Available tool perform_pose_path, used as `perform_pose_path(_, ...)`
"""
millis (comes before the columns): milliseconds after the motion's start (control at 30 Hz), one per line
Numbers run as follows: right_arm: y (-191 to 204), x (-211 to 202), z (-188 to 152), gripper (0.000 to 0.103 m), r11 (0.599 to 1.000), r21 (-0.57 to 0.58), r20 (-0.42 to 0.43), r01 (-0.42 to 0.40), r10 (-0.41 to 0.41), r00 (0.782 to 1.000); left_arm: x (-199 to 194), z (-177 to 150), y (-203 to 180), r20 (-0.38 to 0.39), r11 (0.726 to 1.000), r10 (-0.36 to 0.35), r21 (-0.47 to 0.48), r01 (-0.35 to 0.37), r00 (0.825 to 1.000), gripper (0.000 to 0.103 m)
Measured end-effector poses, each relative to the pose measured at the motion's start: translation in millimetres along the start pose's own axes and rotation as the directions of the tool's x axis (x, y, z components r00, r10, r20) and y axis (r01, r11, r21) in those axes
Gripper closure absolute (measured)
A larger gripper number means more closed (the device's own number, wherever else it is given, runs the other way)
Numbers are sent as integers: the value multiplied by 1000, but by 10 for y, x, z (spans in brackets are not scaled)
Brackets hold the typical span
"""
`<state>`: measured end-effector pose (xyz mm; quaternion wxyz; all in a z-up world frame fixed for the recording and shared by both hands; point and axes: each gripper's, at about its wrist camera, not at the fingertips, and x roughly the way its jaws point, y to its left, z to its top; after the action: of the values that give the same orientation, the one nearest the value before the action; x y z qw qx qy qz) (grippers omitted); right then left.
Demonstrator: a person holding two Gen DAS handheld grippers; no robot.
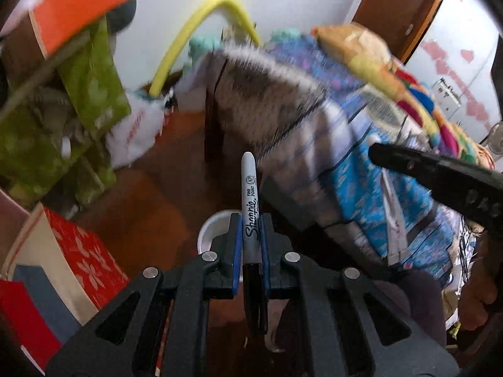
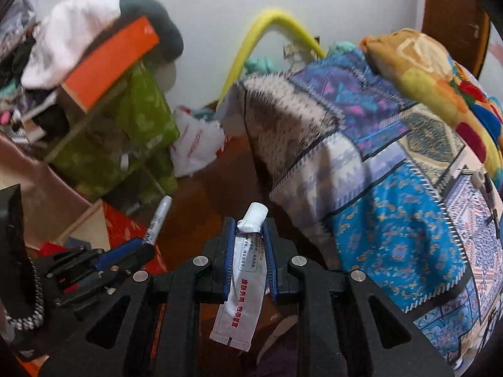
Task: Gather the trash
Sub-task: 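Carry the marker and tube with both tools over the white bucket, then open the right tool to drop the tube while the left tool drops the marker into the bucket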
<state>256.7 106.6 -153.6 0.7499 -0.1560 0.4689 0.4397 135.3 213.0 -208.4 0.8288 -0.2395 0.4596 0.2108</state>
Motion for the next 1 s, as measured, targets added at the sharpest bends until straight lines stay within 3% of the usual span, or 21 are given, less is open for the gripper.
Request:
perform_pose_path(267,-14,714,17,86,999,-32,-161,-10,5,987,700,-99,186,-154,998,32,-51,-40,988,93)
perform_pose_path(567,-144,1411,-2,85,997,27,-325,-69,74,943,1166,-58,223,-235,995,47,-75,-66,971,93)
perform_pose_path(733,-152,1658,-39,79,995,45,-414,-86,97,905,1309,-22,185,-258,995,40,-78,-62,965,93)
perform_pose_path(1000,-246,1420,-36,77,998,6,-362,-67,65,930,1396,77,114,-278,996,52,-50,-69,959,93)
